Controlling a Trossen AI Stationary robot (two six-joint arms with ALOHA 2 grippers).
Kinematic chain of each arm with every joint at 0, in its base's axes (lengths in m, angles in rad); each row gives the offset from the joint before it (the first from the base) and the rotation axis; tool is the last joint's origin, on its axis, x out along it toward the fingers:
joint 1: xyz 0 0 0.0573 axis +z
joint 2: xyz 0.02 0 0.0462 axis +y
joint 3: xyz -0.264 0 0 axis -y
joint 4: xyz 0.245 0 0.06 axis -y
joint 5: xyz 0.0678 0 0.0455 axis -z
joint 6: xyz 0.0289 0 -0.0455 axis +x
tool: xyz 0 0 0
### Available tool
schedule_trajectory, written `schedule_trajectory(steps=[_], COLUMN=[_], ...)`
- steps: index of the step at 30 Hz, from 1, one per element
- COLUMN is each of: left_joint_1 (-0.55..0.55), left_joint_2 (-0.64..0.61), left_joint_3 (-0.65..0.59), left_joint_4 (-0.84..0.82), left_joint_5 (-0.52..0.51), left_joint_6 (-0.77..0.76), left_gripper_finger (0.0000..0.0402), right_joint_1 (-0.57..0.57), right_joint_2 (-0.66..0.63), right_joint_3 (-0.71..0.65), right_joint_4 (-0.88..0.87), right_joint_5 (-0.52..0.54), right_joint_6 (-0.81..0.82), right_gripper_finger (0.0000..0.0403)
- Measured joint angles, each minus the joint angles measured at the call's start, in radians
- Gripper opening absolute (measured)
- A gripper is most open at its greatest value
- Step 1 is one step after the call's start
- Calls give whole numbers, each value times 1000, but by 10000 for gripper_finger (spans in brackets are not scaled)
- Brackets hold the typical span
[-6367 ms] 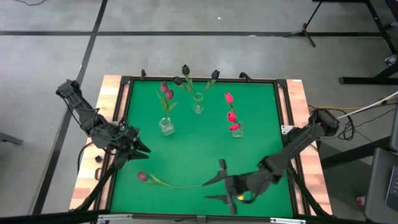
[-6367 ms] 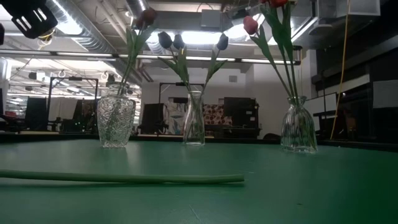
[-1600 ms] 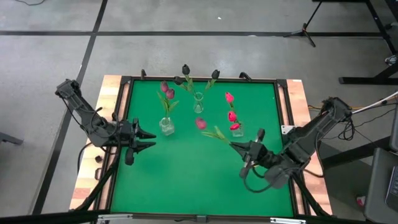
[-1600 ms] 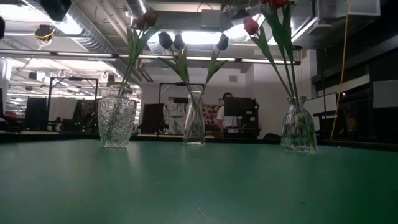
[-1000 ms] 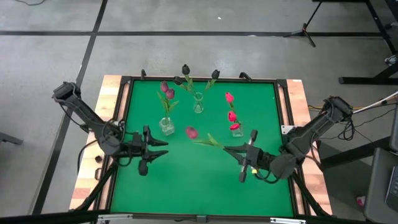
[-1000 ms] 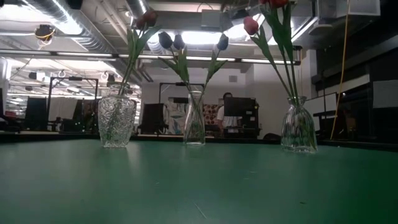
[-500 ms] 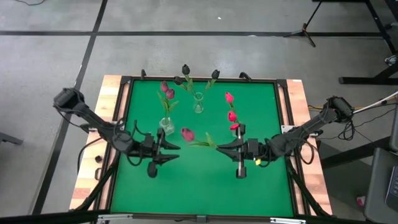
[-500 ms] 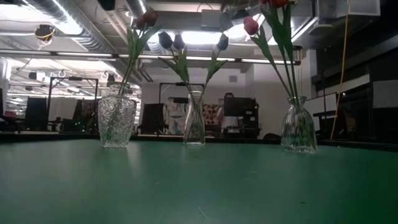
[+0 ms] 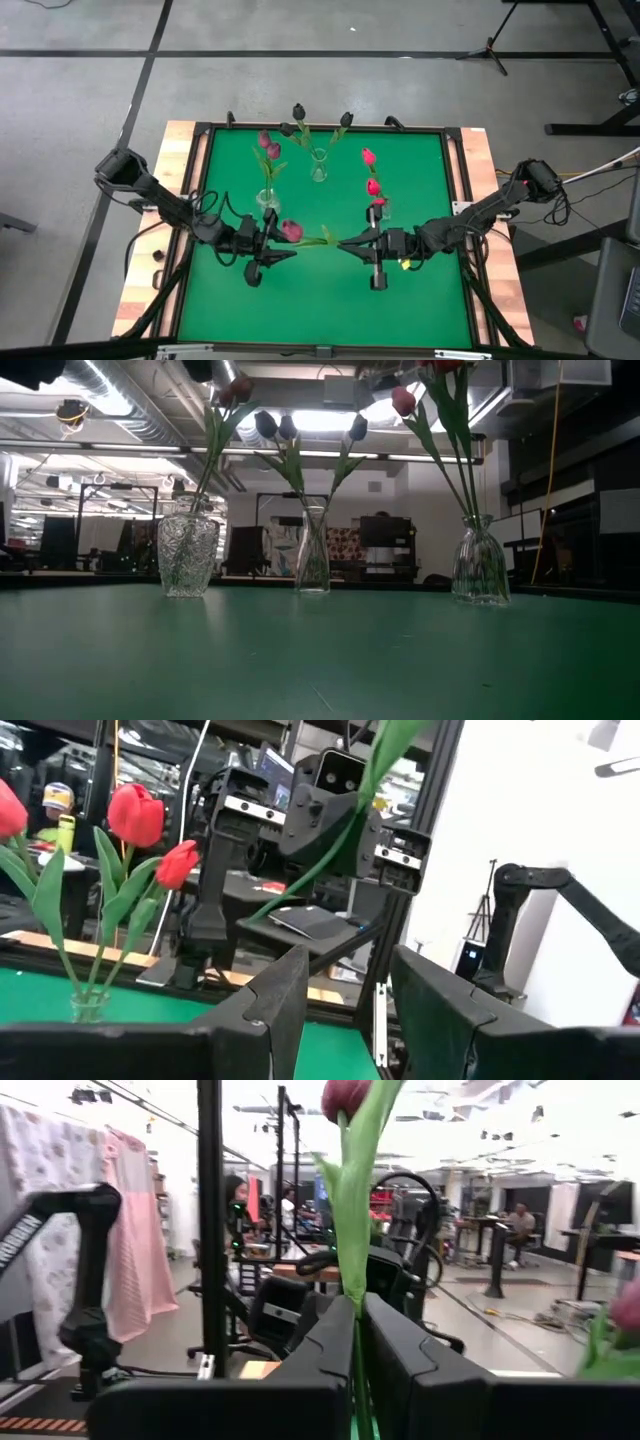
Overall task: Sort flowers into vase by color
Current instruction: Put the red tulip into the bottom left transparent vase
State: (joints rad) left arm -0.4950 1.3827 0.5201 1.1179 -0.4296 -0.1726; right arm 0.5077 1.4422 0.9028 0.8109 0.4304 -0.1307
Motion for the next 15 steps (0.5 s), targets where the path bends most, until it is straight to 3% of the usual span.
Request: schedule_trajectory(steps=[15], left_joint_1=[0], left_joint_2=[5], left_joint_3=[0], left_joint_4=[53], left_joint_5=[-1], left_joint_6=[0], left_gripper_finger=[141], right_joint_1=[-15], right_joint_2=[77], right_joint_3=[0], right_joint_4=[89], right_joint_5=[-42], right_joint_6=[18], right_gripper_finger=[19])
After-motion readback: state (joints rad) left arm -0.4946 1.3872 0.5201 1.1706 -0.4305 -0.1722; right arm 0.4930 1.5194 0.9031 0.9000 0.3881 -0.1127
